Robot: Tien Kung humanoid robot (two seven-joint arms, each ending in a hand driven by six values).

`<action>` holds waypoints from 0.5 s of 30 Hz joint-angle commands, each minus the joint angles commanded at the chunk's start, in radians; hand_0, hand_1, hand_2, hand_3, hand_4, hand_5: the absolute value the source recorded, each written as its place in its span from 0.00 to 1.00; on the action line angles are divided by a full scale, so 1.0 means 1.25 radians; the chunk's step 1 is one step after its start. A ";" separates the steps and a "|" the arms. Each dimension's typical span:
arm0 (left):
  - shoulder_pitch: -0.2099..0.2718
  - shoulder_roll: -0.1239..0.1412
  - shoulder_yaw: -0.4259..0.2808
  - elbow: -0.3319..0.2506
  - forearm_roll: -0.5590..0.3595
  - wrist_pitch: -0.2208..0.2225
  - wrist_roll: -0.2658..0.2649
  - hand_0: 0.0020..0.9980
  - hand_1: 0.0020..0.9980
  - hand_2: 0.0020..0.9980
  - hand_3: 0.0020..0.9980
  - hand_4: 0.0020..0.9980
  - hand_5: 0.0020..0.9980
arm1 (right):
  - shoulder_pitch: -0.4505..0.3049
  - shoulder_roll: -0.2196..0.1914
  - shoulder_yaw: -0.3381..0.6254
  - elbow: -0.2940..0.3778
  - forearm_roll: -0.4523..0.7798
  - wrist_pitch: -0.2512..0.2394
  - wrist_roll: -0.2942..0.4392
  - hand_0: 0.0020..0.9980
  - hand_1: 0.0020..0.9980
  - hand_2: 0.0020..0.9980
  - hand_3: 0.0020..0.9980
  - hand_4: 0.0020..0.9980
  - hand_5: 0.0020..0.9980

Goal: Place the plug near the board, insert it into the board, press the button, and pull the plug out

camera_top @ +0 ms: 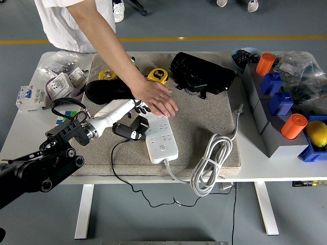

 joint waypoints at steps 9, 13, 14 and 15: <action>0.034 0.010 -0.028 -0.035 -0.062 0.052 -0.027 0.53 0.73 0.79 0.75 1.00 0.34 | -0.001 0.000 0.001 0.000 -0.001 0.000 0.000 0.65 0.67 0.63 0.55 1.00 0.53; 0.069 0.016 -0.047 -0.066 -0.103 0.098 -0.049 0.57 0.73 0.78 0.75 1.00 0.67 | -0.002 0.000 0.001 0.000 -0.001 0.000 0.000 0.65 0.67 0.63 0.55 1.00 0.53; 0.078 0.017 -0.052 -0.072 -0.108 0.106 -0.050 0.57 0.73 0.78 0.75 1.00 0.67 | -0.002 0.000 0.001 0.000 -0.001 0.000 0.000 0.65 0.67 0.63 0.55 1.00 0.53; 0.086 0.018 -0.057 -0.078 -0.112 0.114 -0.050 0.57 0.73 0.78 0.75 1.00 0.67 | -0.002 0.000 0.001 -0.001 -0.001 0.000 0.000 0.65 0.67 0.63 0.55 1.00 0.53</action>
